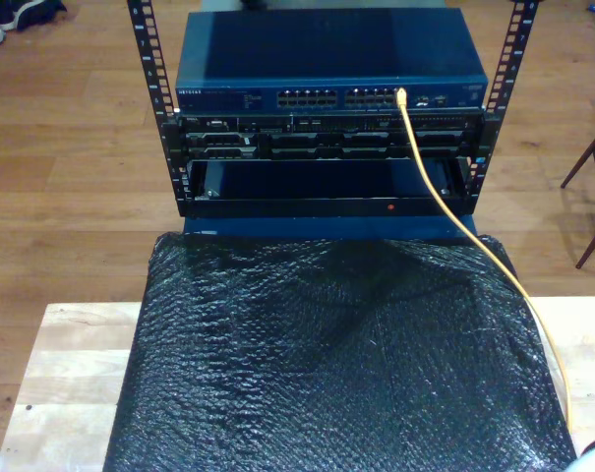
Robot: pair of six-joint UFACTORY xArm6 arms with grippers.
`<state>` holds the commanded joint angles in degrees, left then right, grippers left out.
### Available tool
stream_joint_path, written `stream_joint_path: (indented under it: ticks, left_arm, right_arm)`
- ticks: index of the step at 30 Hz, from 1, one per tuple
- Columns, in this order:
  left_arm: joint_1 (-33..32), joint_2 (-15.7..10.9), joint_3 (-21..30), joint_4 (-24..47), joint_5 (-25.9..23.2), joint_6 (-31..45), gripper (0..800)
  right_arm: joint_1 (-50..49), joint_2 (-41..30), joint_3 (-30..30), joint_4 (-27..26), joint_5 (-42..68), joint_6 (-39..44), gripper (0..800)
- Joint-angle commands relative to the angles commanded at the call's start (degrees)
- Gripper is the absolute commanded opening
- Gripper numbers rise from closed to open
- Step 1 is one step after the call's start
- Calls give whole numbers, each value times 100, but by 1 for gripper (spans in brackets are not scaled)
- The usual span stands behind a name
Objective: Grab the cable and plug it in
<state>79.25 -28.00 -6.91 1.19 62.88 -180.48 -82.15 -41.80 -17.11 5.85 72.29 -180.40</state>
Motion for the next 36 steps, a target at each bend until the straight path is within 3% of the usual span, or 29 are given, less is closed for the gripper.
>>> stream_joint_path:
  ticks: [22, 36]
  left_arm:
    - [0, 0, 0, 0, 0, 0, 800]
    - [0, 0, 0, 0, 0, 0, 800]
  right_arm:
    - [-299, 18, 1459, 9, -1644, -255, 798]
    - [-510, 299, 1670, 44, -2013, -264, 797]
